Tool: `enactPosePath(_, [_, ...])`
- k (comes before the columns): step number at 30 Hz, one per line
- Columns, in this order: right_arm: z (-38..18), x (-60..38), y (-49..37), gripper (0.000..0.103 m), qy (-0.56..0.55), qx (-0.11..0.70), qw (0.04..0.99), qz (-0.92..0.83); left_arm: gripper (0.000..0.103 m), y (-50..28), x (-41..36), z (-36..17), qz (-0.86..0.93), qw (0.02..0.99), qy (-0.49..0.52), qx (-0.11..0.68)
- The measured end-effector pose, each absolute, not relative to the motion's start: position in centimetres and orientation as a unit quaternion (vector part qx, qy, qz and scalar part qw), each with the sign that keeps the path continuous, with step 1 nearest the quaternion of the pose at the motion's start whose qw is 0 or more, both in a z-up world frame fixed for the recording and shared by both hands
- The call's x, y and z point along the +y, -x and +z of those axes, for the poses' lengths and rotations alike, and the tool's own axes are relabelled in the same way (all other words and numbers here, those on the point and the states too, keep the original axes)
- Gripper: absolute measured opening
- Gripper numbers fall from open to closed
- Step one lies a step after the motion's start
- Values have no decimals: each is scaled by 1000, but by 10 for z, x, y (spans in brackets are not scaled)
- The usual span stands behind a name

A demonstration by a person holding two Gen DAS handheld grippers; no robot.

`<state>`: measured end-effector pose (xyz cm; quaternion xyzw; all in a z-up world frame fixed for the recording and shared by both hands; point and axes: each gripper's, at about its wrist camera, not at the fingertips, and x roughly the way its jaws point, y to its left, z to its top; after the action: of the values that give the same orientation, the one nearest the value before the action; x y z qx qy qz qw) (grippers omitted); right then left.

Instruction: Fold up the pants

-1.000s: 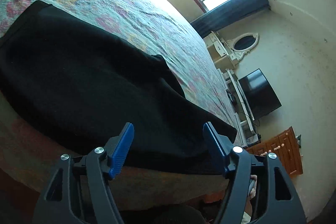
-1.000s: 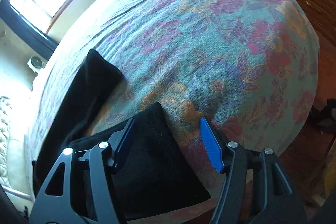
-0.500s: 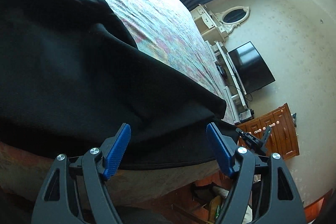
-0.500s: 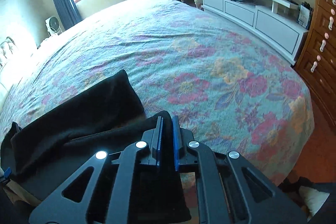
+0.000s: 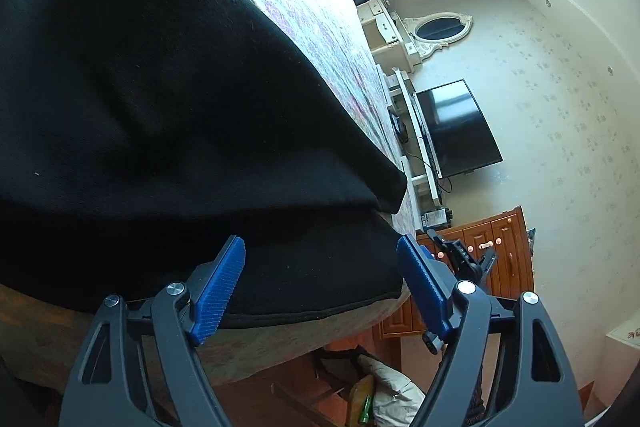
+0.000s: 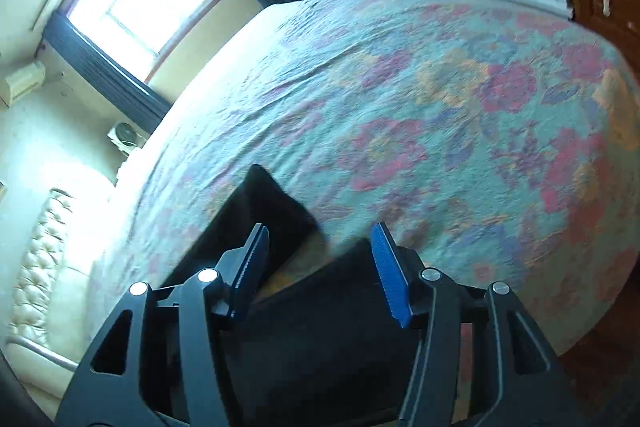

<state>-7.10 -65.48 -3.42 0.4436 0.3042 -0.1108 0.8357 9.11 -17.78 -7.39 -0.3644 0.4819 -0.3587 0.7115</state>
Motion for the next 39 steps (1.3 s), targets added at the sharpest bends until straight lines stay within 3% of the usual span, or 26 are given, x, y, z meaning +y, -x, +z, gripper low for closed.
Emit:
enactPosePath(9, [-82,-651,12,51,-532,319,775,-123,85,-82,-161,-78,-337,717,419,445])
enactPosePath(11, [-84,-649,6,34,-529,318,774,-137,85,-81,-157,-80,-336,714,428,439])
enactPosePath(12, [-85,-648,3,13,-533,318,773,-132,85,-81,-155,-80,-335,714,431,438])
enactPosePath(13, [-86,-647,1,6,-540,314,770,-126,85,-81,-154,-80,-333,714,434,438])
enactPosePath(28, [50,-620,51,6,-511,167,843,-32,86,-78,-134,-80,-284,691,499,438])
enactPosePath(36, [39,-625,97,6,-522,157,837,-42,86,-89,-124,-86,-226,644,573,454])
enactPosePath(39, [25,-627,104,6,-531,165,830,-48,80,-92,-120,-86,-216,633,582,462])
